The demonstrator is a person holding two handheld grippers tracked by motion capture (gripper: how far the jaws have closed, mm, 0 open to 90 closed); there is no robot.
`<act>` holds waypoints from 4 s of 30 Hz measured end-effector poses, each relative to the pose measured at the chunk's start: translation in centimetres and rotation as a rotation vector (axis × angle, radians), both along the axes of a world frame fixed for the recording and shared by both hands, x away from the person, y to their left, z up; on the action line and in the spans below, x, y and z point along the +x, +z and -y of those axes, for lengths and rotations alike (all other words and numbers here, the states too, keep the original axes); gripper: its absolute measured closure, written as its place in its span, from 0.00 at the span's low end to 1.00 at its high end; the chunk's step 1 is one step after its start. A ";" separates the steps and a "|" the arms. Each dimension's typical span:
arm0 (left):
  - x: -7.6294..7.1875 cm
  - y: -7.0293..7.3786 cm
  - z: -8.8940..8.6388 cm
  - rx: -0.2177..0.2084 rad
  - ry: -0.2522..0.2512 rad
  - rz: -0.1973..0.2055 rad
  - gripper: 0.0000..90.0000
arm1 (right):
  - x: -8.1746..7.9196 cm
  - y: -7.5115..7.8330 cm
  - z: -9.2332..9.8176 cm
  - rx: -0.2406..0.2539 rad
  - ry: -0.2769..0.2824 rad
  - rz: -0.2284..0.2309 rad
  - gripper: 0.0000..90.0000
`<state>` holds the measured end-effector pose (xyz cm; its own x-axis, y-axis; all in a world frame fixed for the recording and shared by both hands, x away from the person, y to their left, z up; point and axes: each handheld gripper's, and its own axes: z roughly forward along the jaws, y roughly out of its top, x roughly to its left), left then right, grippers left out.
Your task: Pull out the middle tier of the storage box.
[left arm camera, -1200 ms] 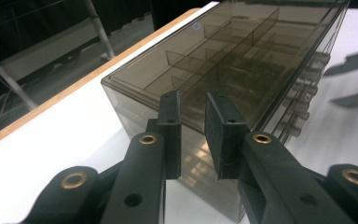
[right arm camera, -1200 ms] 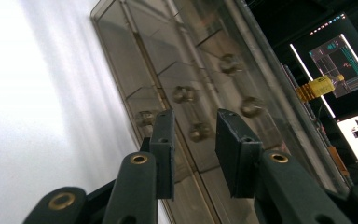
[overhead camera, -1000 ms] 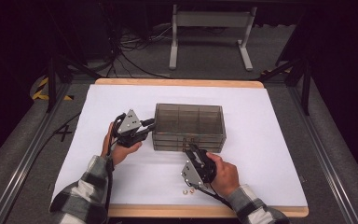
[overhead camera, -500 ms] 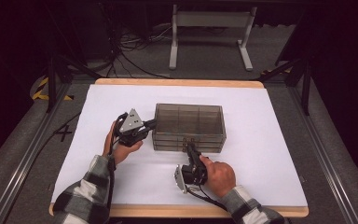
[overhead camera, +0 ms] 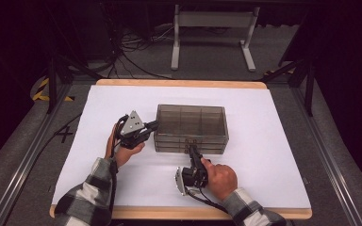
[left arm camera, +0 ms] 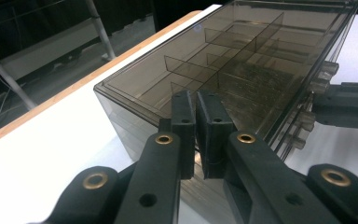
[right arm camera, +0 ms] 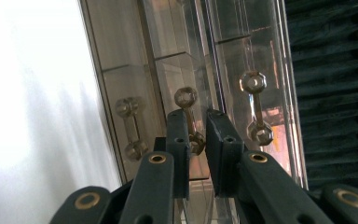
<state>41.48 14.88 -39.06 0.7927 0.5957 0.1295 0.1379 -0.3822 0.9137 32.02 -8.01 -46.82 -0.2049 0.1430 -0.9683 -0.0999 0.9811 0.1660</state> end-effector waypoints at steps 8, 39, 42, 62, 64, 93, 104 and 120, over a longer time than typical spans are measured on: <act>0.0 0.0 0.0 -0.002 0.001 -0.003 0.96 | -0.5 0.1 0.0 0.004 -0.003 -0.005 0.90; 0.0 0.0 0.0 0.000 -0.001 -0.008 0.96 | -1.9 0.4 -0.1 0.013 0.014 -0.035 0.89; 0.0 0.0 0.0 -0.001 0.000 -0.006 0.96 | -2.0 0.4 -0.2 0.009 0.011 -0.031 0.89; -5.8 -0.7 -3.1 0.077 -0.002 0.019 0.71 | -3.7 4.8 6.5 0.561 0.206 -0.406 0.77; -6.1 -1.4 -3.3 0.103 0.008 -0.007 0.66 | -3.5 5.2 8.6 0.625 0.195 -0.430 0.76; -3.6 -5.5 -0.7 0.095 -0.039 -0.169 0.65 | 1.4 2.9 15.6 0.946 0.084 -0.650 0.72; -3.8 -5.3 -0.8 0.099 -0.058 -0.163 0.71 | 1.0 3.2 15.9 0.958 0.081 -0.647 0.90; -4.6 -5.0 -0.6 0.131 -0.084 -0.120 0.78 | 0.5 3.4 16.1 0.930 0.097 -0.668 0.92</act>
<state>36.88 15.49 -44.04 0.8532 0.5113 0.1031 0.2058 -0.5115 0.8343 32.54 -24.06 -43.40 -0.6873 0.7009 -0.1905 0.2119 0.4444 0.8704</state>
